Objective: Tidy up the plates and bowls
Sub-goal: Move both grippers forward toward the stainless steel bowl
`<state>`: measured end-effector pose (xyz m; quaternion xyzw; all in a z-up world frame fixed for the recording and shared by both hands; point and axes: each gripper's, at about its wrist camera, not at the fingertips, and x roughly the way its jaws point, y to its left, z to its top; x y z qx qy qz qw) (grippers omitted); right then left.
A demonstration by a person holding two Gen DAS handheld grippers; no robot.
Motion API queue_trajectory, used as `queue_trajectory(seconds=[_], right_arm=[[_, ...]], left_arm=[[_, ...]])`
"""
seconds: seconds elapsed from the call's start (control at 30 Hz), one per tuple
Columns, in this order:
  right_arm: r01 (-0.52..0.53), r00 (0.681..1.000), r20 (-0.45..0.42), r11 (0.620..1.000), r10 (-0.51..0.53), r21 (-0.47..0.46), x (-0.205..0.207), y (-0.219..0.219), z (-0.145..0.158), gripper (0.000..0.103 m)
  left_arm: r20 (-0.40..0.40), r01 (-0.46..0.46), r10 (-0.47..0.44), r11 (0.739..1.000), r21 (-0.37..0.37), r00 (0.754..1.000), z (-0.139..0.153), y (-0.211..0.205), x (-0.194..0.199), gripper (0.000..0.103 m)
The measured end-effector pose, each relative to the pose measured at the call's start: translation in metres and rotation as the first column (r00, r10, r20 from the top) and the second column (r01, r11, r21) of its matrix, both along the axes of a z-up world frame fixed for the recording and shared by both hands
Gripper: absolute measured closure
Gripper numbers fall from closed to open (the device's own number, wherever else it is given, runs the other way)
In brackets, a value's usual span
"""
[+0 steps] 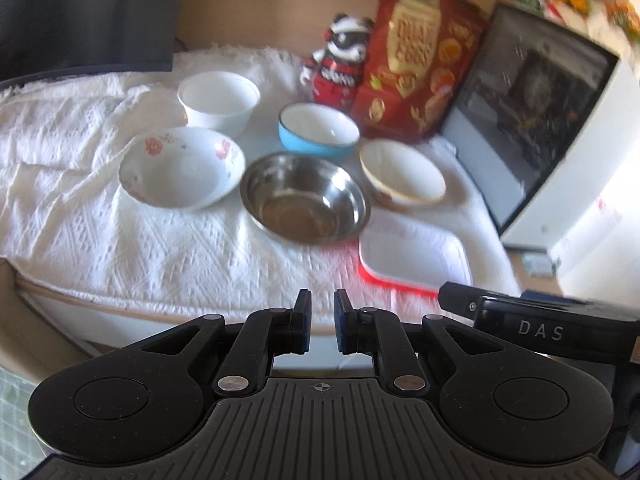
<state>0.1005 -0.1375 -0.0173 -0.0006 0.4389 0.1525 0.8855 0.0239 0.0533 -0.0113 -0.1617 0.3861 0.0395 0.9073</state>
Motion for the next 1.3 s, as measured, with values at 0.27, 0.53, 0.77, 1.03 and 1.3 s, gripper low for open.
queue_trajectory(seconds=[0.27, 0.53, 0.77, 1.03, 1.3], right_arm=[[0.028, 0.999, 0.038, 0.995, -0.032, 0.093, 0.039, 0.021, -0.010, 0.000], [0.024, 0.999, 0.034, 0.997, -0.027, 0.068, 0.080, 0.077, -0.027, 0.000], [0.087, 0.995, 0.040, 0.996, -0.087, -0.003, 0.109, 0.127, -0.040, 0.000], [0.187, 0.982, -0.036, 0.982, -0.187, -0.010, 0.121, 0.153, -0.052, 0.000], [0.306, 0.952, 0.034, 0.945, -0.304, -0.119, 0.128, 0.098, -0.046, 0.000]], left_arm=[[0.046, -0.004, 0.011, 0.988, -0.154, 0.999, -0.021, 0.061, 0.031, 0.089], [-0.048, 0.036, -0.044, 0.987, -0.157, 0.998, -0.046, 0.123, 0.089, 0.089], [-0.048, 0.155, -0.170, 0.963, -0.221, 0.984, -0.058, 0.173, 0.136, 0.089], [-0.065, 0.332, -0.354, 0.916, -0.223, 0.933, -0.071, 0.181, 0.180, 0.089], [-0.042, 0.494, -0.525, 0.822, -0.285, 0.850, -0.072, 0.107, 0.187, 0.089]])
